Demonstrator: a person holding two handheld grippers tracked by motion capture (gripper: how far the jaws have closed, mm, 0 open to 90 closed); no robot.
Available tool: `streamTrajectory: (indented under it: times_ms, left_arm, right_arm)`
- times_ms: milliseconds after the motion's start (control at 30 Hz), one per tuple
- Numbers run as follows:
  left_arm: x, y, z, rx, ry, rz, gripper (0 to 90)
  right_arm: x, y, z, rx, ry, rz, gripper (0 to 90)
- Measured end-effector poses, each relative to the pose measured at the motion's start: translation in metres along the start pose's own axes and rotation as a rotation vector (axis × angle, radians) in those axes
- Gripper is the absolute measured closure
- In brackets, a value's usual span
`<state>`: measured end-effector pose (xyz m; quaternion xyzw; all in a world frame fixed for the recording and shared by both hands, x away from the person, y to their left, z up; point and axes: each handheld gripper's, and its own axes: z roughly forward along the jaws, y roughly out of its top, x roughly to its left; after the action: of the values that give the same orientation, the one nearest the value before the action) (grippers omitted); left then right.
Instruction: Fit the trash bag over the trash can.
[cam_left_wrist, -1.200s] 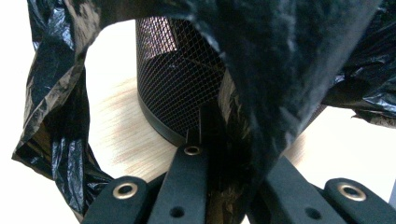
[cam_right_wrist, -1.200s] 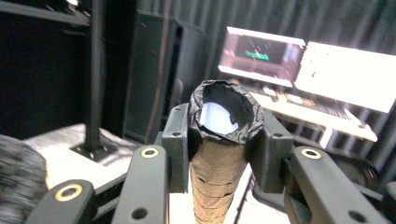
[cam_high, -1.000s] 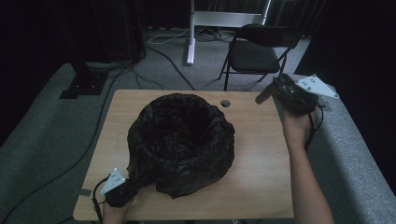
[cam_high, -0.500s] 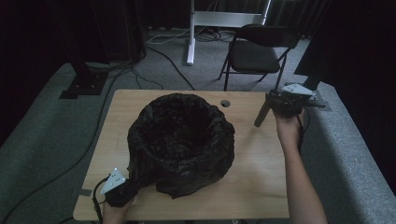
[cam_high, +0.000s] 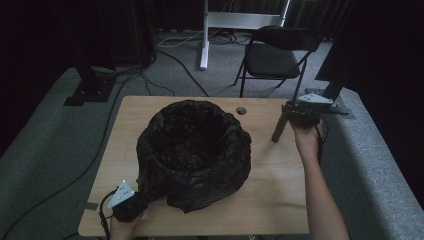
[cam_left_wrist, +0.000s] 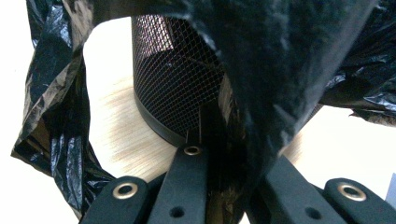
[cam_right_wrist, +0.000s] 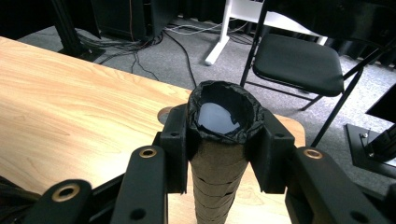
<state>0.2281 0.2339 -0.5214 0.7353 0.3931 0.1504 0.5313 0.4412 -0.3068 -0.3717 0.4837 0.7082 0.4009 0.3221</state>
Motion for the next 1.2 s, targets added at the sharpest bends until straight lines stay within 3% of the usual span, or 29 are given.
streamTrajectory:
  times_ms: [633,1000,1200]
  left_arm:
    - [0.0,0.0,-0.001,-0.002,0.002,-0.001,89.8]
    - [0.001,0.0,-0.001,-0.002,0.004,0.001,89.8]
    - [0.002,0.0,-0.002,-0.007,0.007,-0.003,89.6]
  right_arm:
    - [-0.003,0.0,-0.004,0.003,0.035,0.035,48.7]
    - [-0.005,-0.002,-0.003,0.03,0.099,0.091,12.4]
    - [-0.006,-0.011,-0.008,0.019,0.121,0.125,10.7]
